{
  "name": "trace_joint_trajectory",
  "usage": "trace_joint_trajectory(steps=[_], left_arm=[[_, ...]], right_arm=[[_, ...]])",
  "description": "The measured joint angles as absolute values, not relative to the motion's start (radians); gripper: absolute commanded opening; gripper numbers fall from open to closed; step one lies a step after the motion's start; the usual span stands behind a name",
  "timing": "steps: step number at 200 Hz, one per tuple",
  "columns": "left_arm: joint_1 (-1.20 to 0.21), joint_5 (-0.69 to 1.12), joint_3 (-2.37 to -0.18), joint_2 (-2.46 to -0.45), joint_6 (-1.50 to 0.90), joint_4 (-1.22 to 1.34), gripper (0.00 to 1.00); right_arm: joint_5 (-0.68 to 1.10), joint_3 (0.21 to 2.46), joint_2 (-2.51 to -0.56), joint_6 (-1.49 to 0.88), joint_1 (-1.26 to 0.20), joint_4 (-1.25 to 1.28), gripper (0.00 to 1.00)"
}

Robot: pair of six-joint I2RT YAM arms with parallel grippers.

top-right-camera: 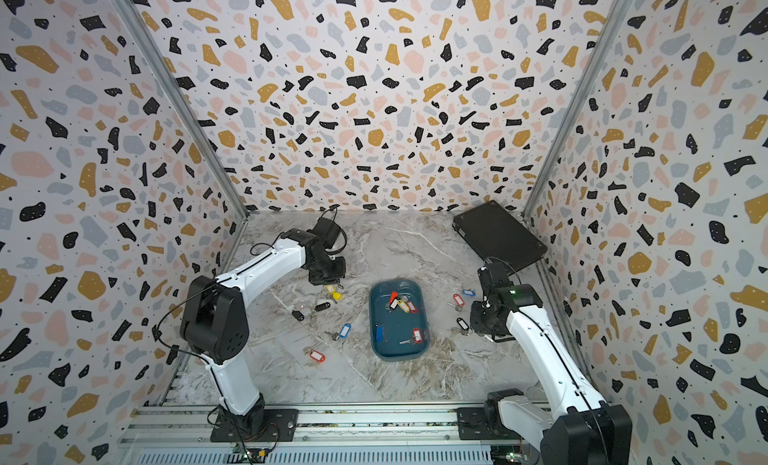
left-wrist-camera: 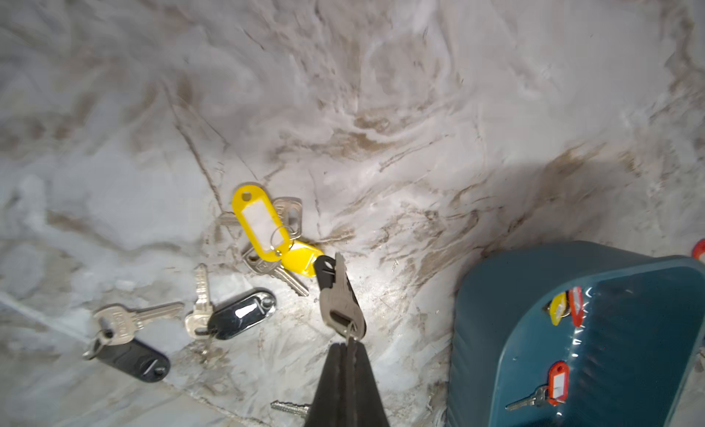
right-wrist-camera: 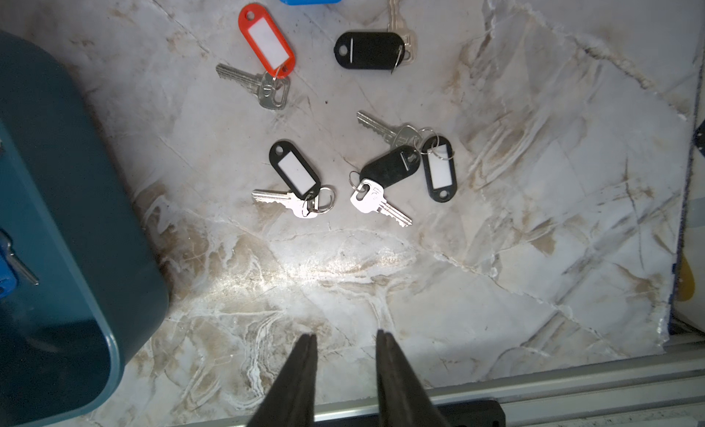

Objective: Take the keys out of the storage box
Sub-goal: Place the key at the center of the board.

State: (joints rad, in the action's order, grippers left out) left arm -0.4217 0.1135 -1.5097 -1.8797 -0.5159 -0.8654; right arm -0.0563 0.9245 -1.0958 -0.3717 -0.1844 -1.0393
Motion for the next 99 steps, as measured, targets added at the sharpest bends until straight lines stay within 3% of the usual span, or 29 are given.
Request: trace_joint_trajectory(steps=[63, 75, 88, 99], left_arm=[[-0.422, 0.229, -1.483, -1.948, -0.509, -0.829, 0.0], [-0.422, 0.239, -1.477, -1.955, -0.509, -0.824, 0.21], [-0.422, 0.252, -1.477, -1.963, -0.507, -0.817, 0.5], [-0.422, 0.258, -1.477, -1.964, -0.508, -0.81, 0.65]], right_arm=[[-0.056, 0.925, -1.111, -0.372, -0.184, -1.039, 0.32], [-0.056, 0.925, -1.114, -0.372, -0.186, -1.039, 0.32], [-0.055, 0.925, -1.114, -0.372, -0.186, -1.039, 0.33], [-0.052, 0.925, -1.114, -0.371, -0.188, -1.039, 0.35]])
